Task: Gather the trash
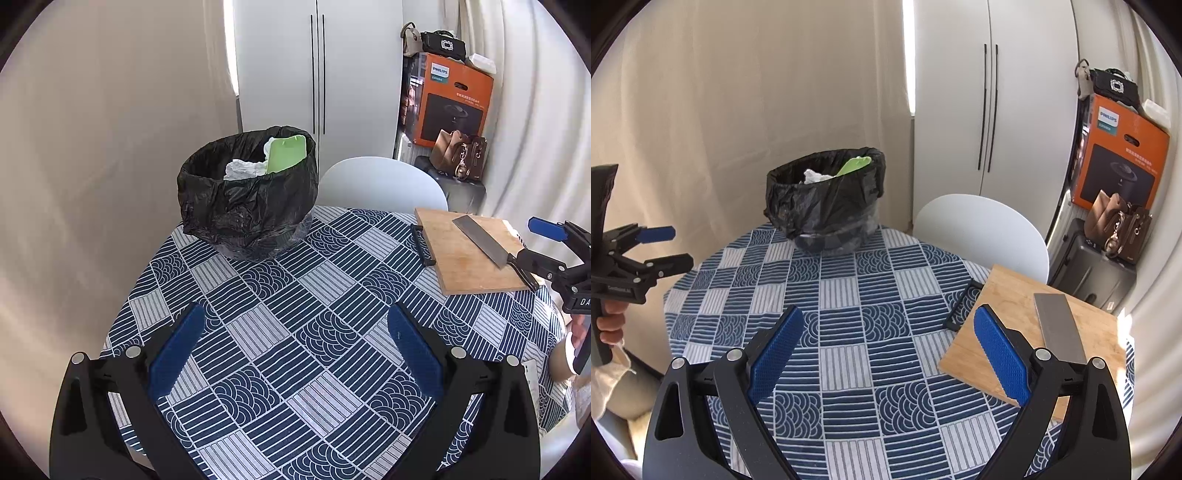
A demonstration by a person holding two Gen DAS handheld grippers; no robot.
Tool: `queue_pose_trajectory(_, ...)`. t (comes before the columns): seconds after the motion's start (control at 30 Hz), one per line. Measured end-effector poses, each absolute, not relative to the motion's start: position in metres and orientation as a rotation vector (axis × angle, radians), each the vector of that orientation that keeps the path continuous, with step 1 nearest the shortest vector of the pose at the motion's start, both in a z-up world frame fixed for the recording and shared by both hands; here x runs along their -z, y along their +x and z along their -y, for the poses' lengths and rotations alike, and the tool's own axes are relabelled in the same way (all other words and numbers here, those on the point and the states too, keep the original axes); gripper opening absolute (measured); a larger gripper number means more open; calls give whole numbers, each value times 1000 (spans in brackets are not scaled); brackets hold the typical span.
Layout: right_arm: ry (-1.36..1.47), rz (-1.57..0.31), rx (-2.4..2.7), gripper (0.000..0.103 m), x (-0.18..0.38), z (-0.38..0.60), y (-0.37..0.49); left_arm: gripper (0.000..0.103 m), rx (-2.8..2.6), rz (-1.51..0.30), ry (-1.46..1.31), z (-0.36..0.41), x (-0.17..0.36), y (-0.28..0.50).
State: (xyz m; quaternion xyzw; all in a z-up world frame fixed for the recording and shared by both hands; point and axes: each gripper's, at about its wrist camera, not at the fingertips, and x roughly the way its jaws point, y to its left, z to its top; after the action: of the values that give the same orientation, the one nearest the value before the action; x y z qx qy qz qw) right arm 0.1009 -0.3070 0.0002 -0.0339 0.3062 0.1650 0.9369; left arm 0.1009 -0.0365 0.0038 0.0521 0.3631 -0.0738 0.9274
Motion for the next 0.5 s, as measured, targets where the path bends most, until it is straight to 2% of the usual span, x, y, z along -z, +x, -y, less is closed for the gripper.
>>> queue_pose_trajectory(0.5,-78,-632,-342,89,3,313,92,97,152,-744,89,47,0,91)
